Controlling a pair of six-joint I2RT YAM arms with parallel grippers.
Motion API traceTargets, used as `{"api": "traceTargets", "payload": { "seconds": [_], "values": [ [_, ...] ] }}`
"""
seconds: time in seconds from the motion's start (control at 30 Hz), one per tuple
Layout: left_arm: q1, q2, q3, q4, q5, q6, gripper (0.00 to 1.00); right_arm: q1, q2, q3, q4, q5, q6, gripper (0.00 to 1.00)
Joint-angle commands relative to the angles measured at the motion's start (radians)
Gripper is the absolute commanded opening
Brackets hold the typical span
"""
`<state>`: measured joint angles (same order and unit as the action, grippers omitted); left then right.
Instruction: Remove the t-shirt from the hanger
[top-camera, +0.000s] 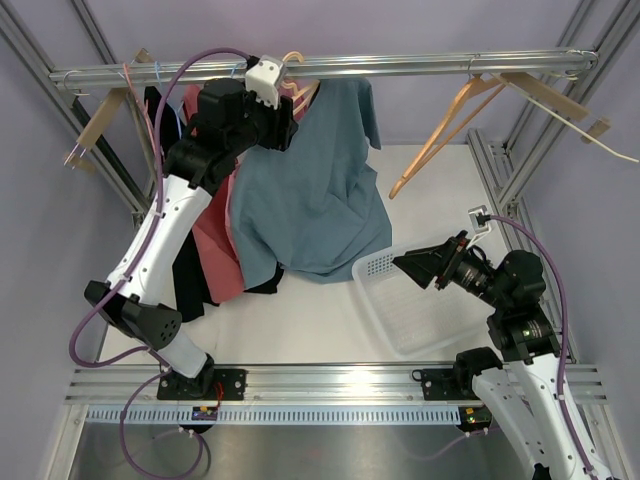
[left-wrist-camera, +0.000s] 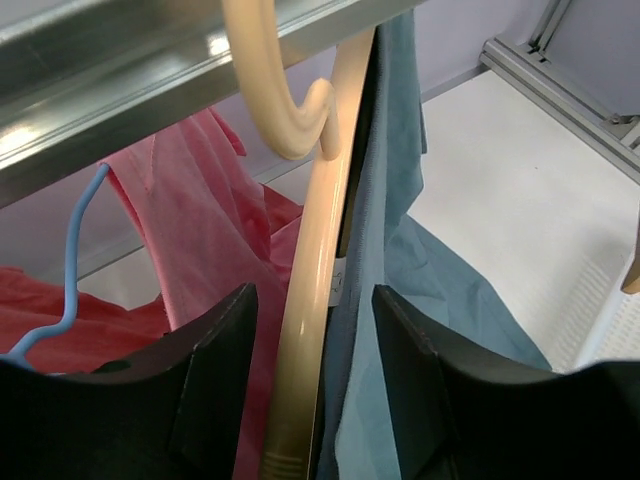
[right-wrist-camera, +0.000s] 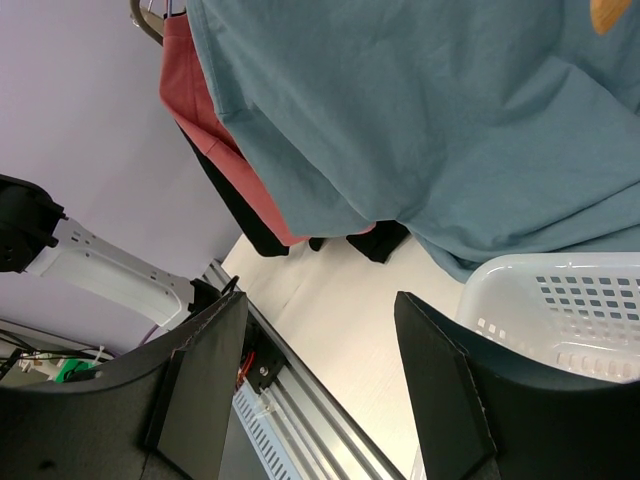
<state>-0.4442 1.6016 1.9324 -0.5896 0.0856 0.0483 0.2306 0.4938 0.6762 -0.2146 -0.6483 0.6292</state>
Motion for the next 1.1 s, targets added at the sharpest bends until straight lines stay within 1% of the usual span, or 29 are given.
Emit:
{"api": "traceTargets", "payload": {
  "seconds": [0.0,0.13,0.27,0.33,0.57,0.63,0.77,0.9,0.97,1.07],
  "values": [
    [-0.002,-0.032,0.065,0.036,0.046,-0.027,0.56,0.013,-0.008,-0.003,-0.008,-0.014,-0.01,0.7],
    [-0.002,-0.025,0.1,0.037,0.063,-0.041,0.56,0.013,-0.011,-0.001,-0.016,-0.014,-0.011,0.7],
    [-0.002,-0.02,0.111,0.034,0.057,-0.036,0.51,0.013,-0.012,0.0,-0.02,-0.011,-0.011,0.7],
    [-0.002,-0.02,0.105,0.034,0.052,-0.028,0.47,0.013,-0.017,0.002,-0.022,-0.01,-0.01,0.7],
    [-0.002,-0.008,0.091,0.034,0.034,-0.018,0.45,0.015,-0.024,0.008,-0.032,-0.007,-0.008,0.7],
    [-0.002,-0.005,0.092,0.033,0.023,-0.018,0.39,0.015,-0.027,0.01,-0.032,-0.007,-0.008,0.7],
    [-0.002,0.004,0.099,0.034,0.029,-0.024,0.38,0.013,-0.026,0.01,-0.029,-0.007,-0.005,0.7],
    [-0.002,0.004,0.103,0.034,0.035,-0.03,0.33,0.013,-0.02,0.017,-0.029,-0.007,-0.006,0.7],
    [-0.002,0.006,0.108,0.034,0.037,-0.034,0.33,0.013,-0.018,0.02,-0.028,-0.01,-0.005,0.7],
    [-0.002,0.009,0.103,0.033,0.051,-0.036,0.39,0.013,-0.015,0.025,-0.023,-0.011,-0.003,0.7]
  ]
}}
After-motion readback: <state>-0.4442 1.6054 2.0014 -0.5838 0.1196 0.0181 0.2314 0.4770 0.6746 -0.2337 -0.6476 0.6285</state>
